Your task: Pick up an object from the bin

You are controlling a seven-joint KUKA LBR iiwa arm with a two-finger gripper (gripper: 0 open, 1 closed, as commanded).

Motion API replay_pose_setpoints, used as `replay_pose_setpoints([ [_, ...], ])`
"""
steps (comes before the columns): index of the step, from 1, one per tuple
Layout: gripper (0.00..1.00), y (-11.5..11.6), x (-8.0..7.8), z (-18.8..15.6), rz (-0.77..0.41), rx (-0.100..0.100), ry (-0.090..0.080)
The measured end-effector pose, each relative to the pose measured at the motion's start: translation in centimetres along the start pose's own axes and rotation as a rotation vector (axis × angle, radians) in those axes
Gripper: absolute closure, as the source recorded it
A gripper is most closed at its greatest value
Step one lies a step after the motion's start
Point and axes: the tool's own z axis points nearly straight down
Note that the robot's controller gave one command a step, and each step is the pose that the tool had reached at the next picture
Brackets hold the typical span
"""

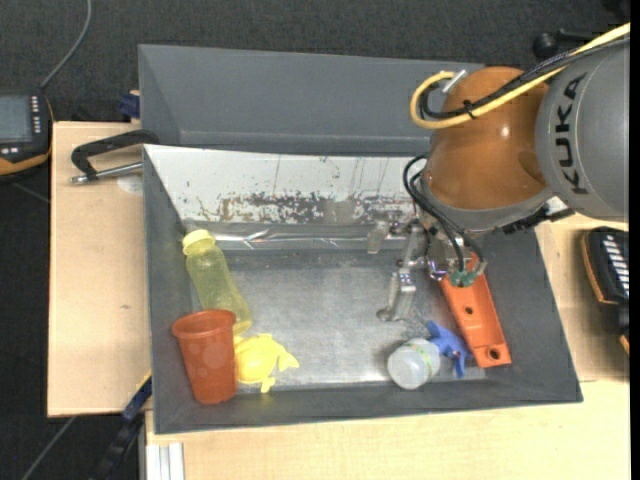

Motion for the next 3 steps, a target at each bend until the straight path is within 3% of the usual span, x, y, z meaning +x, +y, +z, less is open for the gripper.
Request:
replay_pose_setpoints([
  [1,0.0,0.0,-0.1,-0.5,0.001,-0.001,-0.009],
  [2,0.0,-1.9,0.3,3.5,-0.142,0.0,-0.008],
  [3,0.0,-6.0,4.5,6.9,-0.382,0.0,-0.008],
])
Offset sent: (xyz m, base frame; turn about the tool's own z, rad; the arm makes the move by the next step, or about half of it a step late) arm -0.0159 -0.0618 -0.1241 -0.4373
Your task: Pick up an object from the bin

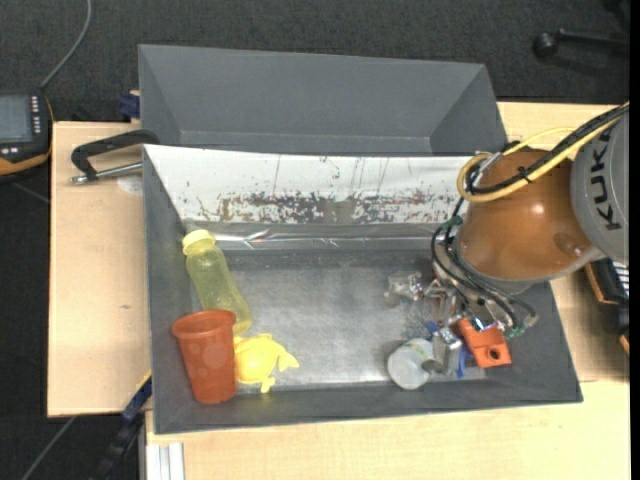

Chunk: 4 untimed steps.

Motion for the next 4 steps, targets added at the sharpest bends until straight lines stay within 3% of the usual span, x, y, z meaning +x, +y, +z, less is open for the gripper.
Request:
replay_pose_setpoints([
  [1,0.0,-1.1,-1.0,1.9,-0.119,0.002,-0.005],
  [2,0.0,-0.8,-1.4,5.0,-0.249,0.0,-0.001],
  [3,1.0,-0.6,-2.3,5.5,-0.259,0.003,-0.01],
  [4,1.0,-0.6,-2.3,5.5,-0.259,0.003,-0.01],
])
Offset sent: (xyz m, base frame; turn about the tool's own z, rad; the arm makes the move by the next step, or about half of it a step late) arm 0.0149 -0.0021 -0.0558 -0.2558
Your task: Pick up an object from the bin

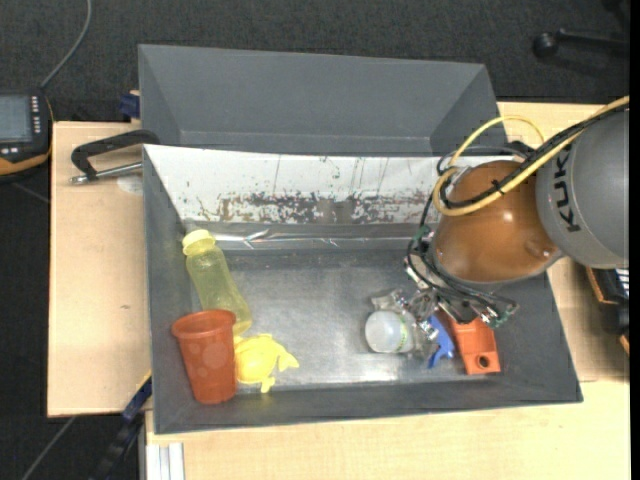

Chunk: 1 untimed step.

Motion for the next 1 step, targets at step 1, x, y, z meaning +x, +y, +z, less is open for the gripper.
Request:
replay_pose_setpoints([
  [1,1.0,0.11,0.09,-0.48,0.0,-0.004,0.004],
])
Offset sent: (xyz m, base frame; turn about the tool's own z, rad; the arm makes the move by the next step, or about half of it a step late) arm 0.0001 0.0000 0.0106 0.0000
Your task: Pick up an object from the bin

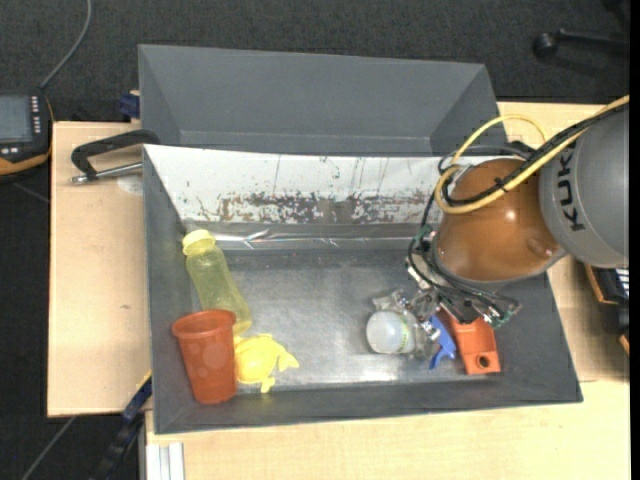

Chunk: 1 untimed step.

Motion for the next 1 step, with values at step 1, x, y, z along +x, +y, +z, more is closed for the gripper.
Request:
replay_pose_setpoints([
  [1,1.0,0.07,0.02,-1.91,0.0,-0.001,0.001],
])
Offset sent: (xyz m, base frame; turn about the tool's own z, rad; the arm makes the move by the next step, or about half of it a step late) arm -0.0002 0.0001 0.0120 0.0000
